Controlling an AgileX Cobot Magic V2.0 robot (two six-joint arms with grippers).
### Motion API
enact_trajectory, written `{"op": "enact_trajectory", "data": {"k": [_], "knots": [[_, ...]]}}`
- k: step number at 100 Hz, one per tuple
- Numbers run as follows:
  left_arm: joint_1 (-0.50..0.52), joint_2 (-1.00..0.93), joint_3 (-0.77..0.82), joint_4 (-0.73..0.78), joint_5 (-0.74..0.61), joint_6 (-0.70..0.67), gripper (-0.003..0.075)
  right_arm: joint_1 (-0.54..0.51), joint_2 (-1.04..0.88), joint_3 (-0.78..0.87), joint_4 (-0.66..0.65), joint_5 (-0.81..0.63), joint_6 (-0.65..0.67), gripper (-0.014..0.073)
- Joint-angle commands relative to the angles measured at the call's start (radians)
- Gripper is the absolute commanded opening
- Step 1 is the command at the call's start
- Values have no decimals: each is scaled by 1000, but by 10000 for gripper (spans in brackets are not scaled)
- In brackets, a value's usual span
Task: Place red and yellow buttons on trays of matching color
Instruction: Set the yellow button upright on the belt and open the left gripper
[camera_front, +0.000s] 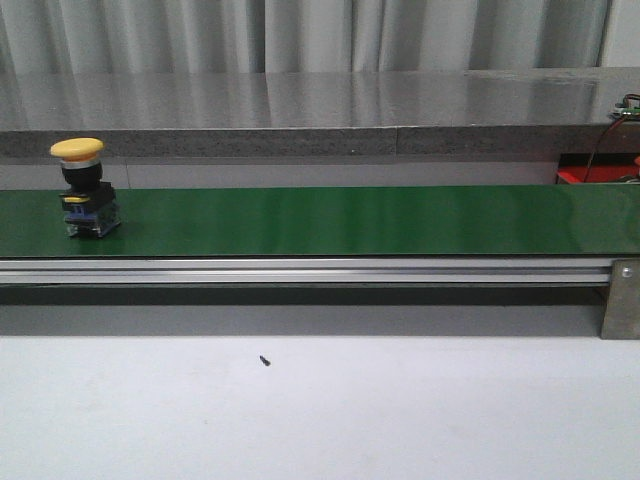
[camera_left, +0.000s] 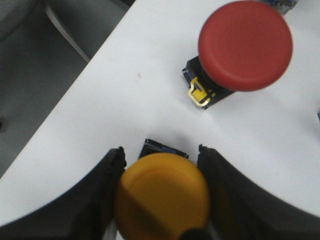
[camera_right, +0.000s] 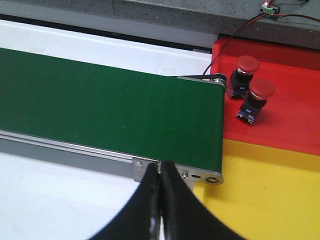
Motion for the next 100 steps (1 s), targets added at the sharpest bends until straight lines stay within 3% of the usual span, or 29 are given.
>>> {"op": "enact_trajectory", "data": {"k": [1, 40, 70, 100], "knots": [[1, -73, -30, -2, -21, -10, 48, 0, -3, -23, 19, -61, -6, -68], [-52, -249, -32, -67, 129, 14, 24, 0, -3, -23, 19, -61, -6, -68], [-222, -365, -32, -115, 221, 82, 24, 0, -3, -23, 19, -61, -6, -68], [-421, -356, -32, -117, 279, 106, 24, 0, -3, -23, 19, -61, -6, -68]]}}
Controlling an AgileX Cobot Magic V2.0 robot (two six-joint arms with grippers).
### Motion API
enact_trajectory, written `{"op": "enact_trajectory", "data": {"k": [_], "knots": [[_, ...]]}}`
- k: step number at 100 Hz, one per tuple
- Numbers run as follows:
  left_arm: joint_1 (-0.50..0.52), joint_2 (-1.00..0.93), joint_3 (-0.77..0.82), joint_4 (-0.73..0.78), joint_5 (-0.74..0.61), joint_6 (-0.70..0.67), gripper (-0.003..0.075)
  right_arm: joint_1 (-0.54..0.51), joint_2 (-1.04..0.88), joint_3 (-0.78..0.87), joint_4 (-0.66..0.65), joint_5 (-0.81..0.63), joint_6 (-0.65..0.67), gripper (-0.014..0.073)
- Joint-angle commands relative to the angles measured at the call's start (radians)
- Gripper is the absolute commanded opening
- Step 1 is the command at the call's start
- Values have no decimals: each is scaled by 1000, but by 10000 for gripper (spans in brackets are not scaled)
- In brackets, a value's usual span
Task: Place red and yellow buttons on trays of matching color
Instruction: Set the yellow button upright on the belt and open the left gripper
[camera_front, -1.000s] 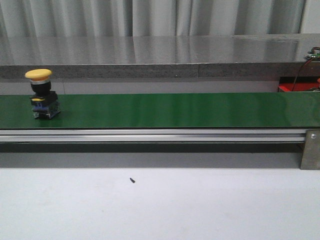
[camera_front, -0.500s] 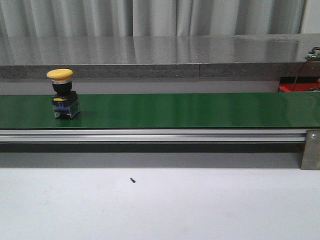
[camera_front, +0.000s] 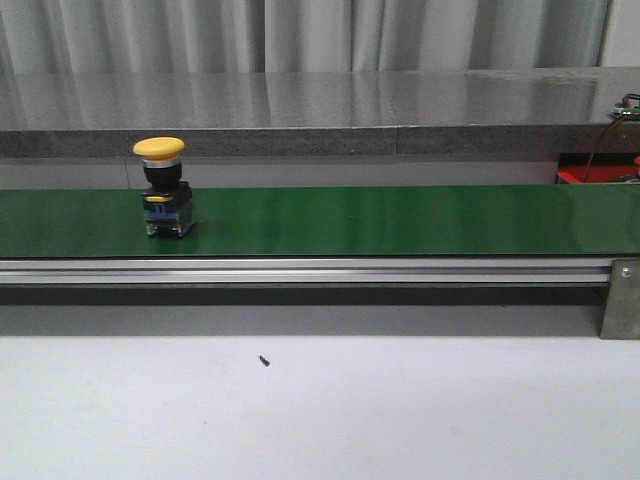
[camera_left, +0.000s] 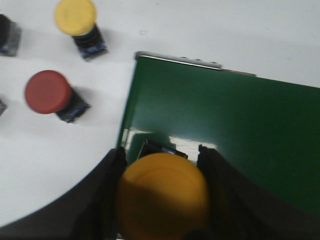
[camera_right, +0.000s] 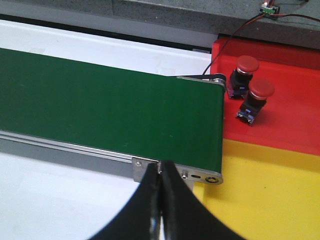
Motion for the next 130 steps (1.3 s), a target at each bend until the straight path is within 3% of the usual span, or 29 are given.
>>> {"op": "enact_trajectory", "data": {"k": [1, 21, 35, 45, 65, 71, 93, 107, 130], "knots": [[-43, -37, -32, -16, -26, 8, 24, 0, -3, -23, 19, -61, -6, -68], [-84, -4, -32, -16, -6, 8, 27, 0, -3, -23, 19, -61, -6, -68], [-84, 4, -30, -14, 7, 8, 85, 0, -3, -23, 19, -61, -6, -68], [-84, 4, -30, -17, 16, 29, 195, 0, -3, -23, 19, -61, -6, -68], [-84, 4, -30, -26, 37, 31, 529, 0, -3, -23, 19, -61, -6, -68], [-84, 4, -30, -39, 37, 31, 573, 0, -3, -23, 19, -61, -6, -68], [-84, -31, -32, -80, 20, 58, 586, 0, -3, -23, 19, -61, -6, -68], [-84, -103, -32, -267, 8, 187, 585, 0, -3, -23, 19, -61, -6, -68], [-84, -216, -32, -430, 40, 308, 580, 0, -3, -23, 19, -61, -6, -68]]}}
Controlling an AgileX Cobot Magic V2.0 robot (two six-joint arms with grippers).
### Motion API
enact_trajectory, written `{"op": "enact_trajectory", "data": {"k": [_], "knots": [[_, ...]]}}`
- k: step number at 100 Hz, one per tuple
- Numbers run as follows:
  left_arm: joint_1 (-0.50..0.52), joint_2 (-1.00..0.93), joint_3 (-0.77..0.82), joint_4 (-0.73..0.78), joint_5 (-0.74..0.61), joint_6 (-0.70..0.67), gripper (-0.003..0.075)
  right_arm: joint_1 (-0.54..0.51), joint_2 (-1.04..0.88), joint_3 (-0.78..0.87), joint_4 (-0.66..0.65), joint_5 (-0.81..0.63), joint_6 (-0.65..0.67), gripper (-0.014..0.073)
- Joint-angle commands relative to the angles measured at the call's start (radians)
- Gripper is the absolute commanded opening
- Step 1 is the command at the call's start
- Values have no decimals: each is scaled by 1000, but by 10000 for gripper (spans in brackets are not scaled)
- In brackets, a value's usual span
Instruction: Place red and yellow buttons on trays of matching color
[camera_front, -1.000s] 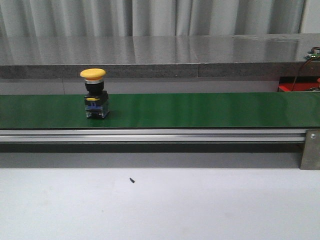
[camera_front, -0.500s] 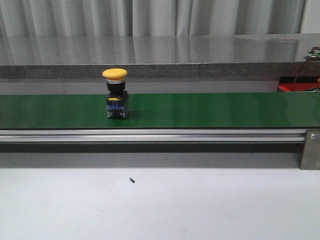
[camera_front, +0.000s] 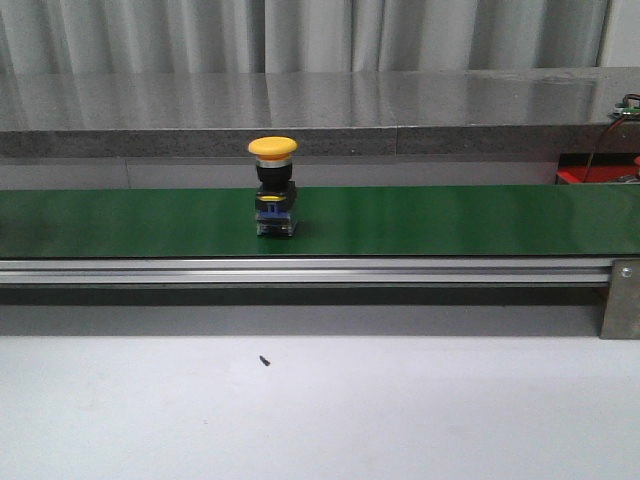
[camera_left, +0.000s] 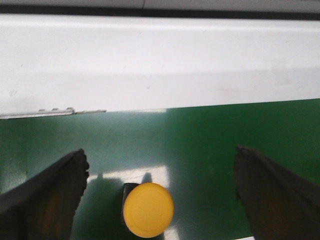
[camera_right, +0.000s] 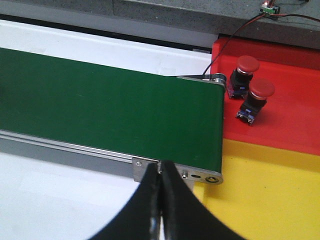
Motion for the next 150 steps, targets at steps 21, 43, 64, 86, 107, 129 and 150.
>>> {"op": "enact_trajectory", "data": {"k": [21, 43, 64, 86, 107, 129, 150], "knots": [[-6, -220, 7, -228, -42, 183, 496, 0, -3, -23, 19, -61, -6, -68], [-6, -415, 206, -288, -199, 289, 471, 0, -3, -23, 19, -61, -6, -68], [-82, -550, 451, -276, -363, 291, 470, 0, -3, -23, 19, -64, -6, -68], [-250, -726, 737, -291, -668, 287, 456, 0, -3, -23, 19, -62, -6, -68], [-298, -927, 921, -329, -834, 287, 438, 0, -3, -23, 19, -62, -6, -68], [-296, -1029, 949, -327, -810, 287, 341, 0, -3, -23, 19, -63, -6, -68], [-296, -1042, 949, -325, -804, 287, -17, 0, -2, -23, 23, -48, -6, -68]]}}
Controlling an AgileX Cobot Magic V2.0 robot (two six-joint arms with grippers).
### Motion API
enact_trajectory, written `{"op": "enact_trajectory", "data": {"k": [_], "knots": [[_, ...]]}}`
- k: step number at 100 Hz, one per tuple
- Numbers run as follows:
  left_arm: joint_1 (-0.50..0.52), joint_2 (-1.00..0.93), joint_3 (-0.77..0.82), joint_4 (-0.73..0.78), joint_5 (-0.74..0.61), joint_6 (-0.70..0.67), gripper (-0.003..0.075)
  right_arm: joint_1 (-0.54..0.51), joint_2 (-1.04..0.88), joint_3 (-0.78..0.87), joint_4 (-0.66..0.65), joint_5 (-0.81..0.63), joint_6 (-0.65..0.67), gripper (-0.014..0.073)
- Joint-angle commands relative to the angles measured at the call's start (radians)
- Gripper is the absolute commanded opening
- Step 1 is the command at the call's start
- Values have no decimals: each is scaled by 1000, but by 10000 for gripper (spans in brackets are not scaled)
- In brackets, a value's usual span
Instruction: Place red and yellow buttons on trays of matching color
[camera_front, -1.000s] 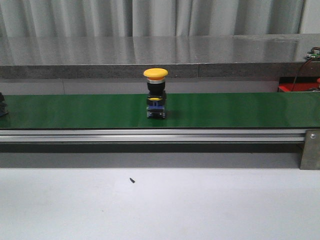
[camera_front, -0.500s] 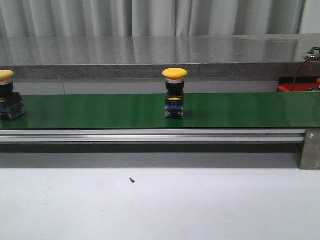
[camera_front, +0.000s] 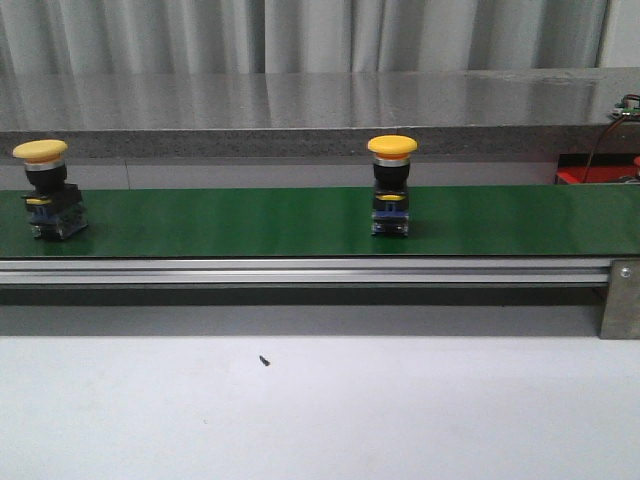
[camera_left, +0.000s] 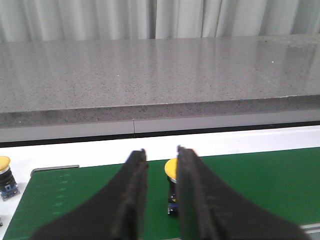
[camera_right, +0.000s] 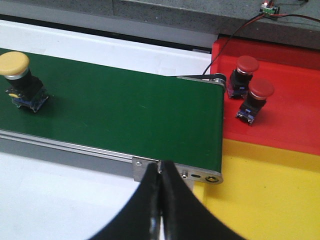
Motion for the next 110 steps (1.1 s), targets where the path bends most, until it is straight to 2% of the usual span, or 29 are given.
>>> {"op": "enact_trajectory", "data": {"k": [1, 14, 21, 28, 40, 45, 50, 66, 87, 110], "knots": [[-9, 0, -26, -17, -44, -1, -18, 0, -1, -23, 23, -50, -6, -68], [-9, 0, -26, -17, -46, -1, -20, 0, 4, -23, 40, -41, -6, -57], [-9, 0, -26, -17, -46, -1, -20, 0, 4, -23, 81, -34, -6, 8], [-9, 0, -26, -17, -46, -1, -20, 0, 4, -26, 120, -32, -7, 141], [-9, 0, -26, -17, -44, -1, -20, 0, 12, -36, 140, -29, -7, 446], [-9, 0, -26, -17, -44, -1, -20, 0, 28, -48, 140, -11, -7, 524], [-9, 0, -26, -19, -44, -1, -20, 0, 56, -68, 140, 17, -7, 563], [-9, 0, -26, -21, -44, -1, -20, 0, 190, -169, 140, 130, -7, 572], [-9, 0, -26, -21, -43, -1, -20, 5, 387, -317, 140, 204, -8, 572], [-9, 0, -26, -23, -43, -1, -20, 86, 587, -468, 135, 231, -12, 572]]}}
